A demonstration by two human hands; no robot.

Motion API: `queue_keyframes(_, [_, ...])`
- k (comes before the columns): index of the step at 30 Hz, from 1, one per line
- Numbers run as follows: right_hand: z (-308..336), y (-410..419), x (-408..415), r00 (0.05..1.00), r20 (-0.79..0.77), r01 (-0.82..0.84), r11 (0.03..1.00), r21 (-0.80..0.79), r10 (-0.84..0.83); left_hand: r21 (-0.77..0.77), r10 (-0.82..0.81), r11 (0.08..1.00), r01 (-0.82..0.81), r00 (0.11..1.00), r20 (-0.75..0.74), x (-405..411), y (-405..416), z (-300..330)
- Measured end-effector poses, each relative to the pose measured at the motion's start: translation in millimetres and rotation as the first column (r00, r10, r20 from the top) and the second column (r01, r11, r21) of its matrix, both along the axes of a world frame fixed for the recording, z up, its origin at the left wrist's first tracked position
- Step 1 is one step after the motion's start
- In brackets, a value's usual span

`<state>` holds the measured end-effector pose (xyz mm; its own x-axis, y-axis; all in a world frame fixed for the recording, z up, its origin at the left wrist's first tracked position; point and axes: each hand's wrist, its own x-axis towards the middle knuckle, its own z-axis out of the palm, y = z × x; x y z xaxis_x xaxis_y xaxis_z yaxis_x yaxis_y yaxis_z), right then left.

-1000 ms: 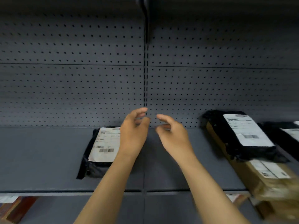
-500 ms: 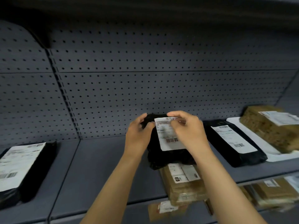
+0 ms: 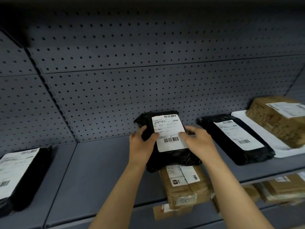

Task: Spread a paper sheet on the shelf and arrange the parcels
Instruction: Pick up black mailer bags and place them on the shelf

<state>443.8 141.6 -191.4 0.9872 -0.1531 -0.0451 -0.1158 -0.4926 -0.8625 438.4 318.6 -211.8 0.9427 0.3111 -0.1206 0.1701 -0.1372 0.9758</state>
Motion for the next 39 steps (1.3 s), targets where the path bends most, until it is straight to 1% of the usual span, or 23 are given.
queue_keyframes(4, [4.8,5.8,-3.1,0.999,0.039,-0.025,0.999,0.027,0.023,-0.045,0.019,0.999,-0.019,1.000,-0.003,-3.2,4.5,3.6])
queue_keyframes(7, [16.0,16.9,-4.6,0.998,0.055,-0.038,0.998,0.056,0.034,-0.054,-0.002,0.999,0.002,1.000,-0.007,-7.5,15.7,17.1])
queue_keyframes(10, [29.9,39.5,-9.9,0.995,0.081,-0.073,0.993,0.091,0.066,-0.097,0.012,0.995,-0.010,1.000,0.023,-17.1,39.3,33.0])
queue_keyframes(12, [39.4,61.2,-13.7,0.991,0.103,-0.101,0.989,0.105,0.090,-0.096,0.027,0.995,-0.022,0.998,0.056,-25.6,61.1,45.3])
queue_keyframes(15, [51.6,106.7,-19.1,0.979,0.141,-0.166,0.979,0.121,0.148,-0.064,0.067,0.996,-0.061,0.994,0.090,-41.0,107.4,64.4])
queue_keyframes(19, [57.8,177.1,-30.3,0.949,0.183,-0.285,0.947,0.147,0.257,-0.013,0.143,0.990,-0.142,0.985,0.093,-67.1,176.6,75.9])
queue_keyframes(22, [50.9,233.9,-39.8,0.930,0.178,-0.346,0.929,0.134,0.321,0.032,0.196,0.979,-0.201,0.974,0.111,-91.9,223.2,80.8])
queue_keyframes(25, [44.1,285.4,-52.4,0.914,0.157,-0.401,0.892,0.208,0.375,0.072,0.249,0.964,-0.255,0.965,0.083,-114.6,271.0,81.6])
queue_keyframes(27, [41.0,314.4,-62.3,0.904,0.150,-0.426,0.873,0.238,0.401,0.100,0.246,0.963,-0.250,0.968,0.049,-128.0,300.9,83.0])
queue_keyframes(30, [34.0,351.7,-73.4,0.897,0.144,-0.442,0.860,0.255,0.418,0.198,0.247,0.949,-0.246,0.969,0.024,-143.3,338.0,82.8])
queue_keyframes(32, [26.2,373.0,-79.3,0.894,0.143,-0.448,0.854,0.262,0.425,0.219,0.253,0.944,-0.248,0.967,0.004,-152.7,358.5,79.2])
queue_keyframes(36, [7.7,401.6,-91.8,0.875,0.107,-0.483,0.847,0.220,0.472,0.257,0.268,0.936,-0.241,0.961,-0.074,-163.0,385.2,61.0])
queue_keyframes(37, [2.0,405.1,-93.1,0.872,0.089,-0.488,0.846,0.213,0.481,0.267,0.255,0.938,-0.222,0.962,-0.096,-162.1,388.7,53.9])
queue_keyframes(39, [-7.9,408.2,-94.9,0.861,0.052,-0.507,0.842,0.184,0.506,0.356,0.206,0.923,-0.148,0.970,-0.130,-160.0,391.4,38.6])
